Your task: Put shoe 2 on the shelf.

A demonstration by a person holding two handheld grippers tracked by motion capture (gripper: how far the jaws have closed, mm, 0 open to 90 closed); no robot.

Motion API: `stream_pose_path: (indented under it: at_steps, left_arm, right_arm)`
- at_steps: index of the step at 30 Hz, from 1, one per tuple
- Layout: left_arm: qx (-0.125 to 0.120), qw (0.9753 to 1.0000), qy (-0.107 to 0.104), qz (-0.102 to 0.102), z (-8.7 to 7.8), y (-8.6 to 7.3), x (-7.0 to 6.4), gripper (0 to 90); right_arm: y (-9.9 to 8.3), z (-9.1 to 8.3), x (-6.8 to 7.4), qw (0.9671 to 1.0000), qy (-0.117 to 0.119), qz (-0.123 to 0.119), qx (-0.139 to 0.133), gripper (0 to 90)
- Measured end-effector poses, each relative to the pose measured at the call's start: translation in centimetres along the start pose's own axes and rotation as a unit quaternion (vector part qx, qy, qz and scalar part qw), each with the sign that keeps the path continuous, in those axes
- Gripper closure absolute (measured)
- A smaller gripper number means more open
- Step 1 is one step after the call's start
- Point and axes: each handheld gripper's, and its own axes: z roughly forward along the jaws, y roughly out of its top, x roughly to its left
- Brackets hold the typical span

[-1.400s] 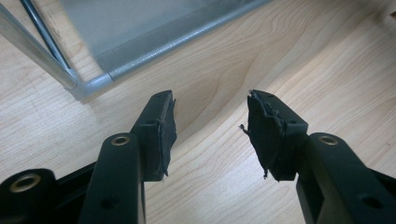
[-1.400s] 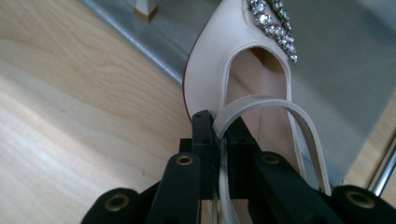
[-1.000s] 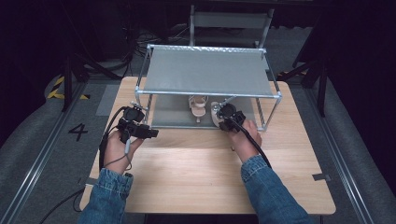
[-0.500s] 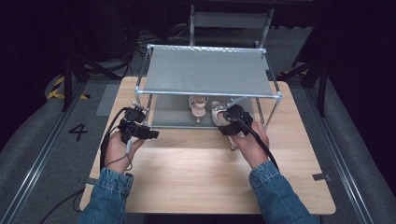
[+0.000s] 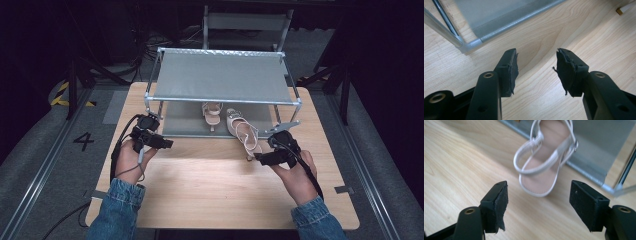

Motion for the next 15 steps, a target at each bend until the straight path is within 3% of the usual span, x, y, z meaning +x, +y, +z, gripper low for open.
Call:
stream_pose_path:
  at_steps: [6,12,15]
  left_arm:
    - [0.001,1.0,-0.001,-0.004,-0.1,-0.2,0.1,51.0]
    - [0.001,1.0,0.0,-0.005,0.0,-0.2,0.0,51.0]
    - [0.006,1.0,-0.004,0.001,0.2,-0.1,0.0,50.5]
  right_arm:
    - [-1.6,1.4,-0.5,0.9996,0.006,0.02,0.02,31.4]
    - [-2.1,4.4,-0.7,0.9986,0.017,0.024,0.044,29.1]
    - [-2.0,5.9,-0.6,0.9985,0.023,0.024,0.044,32.2]
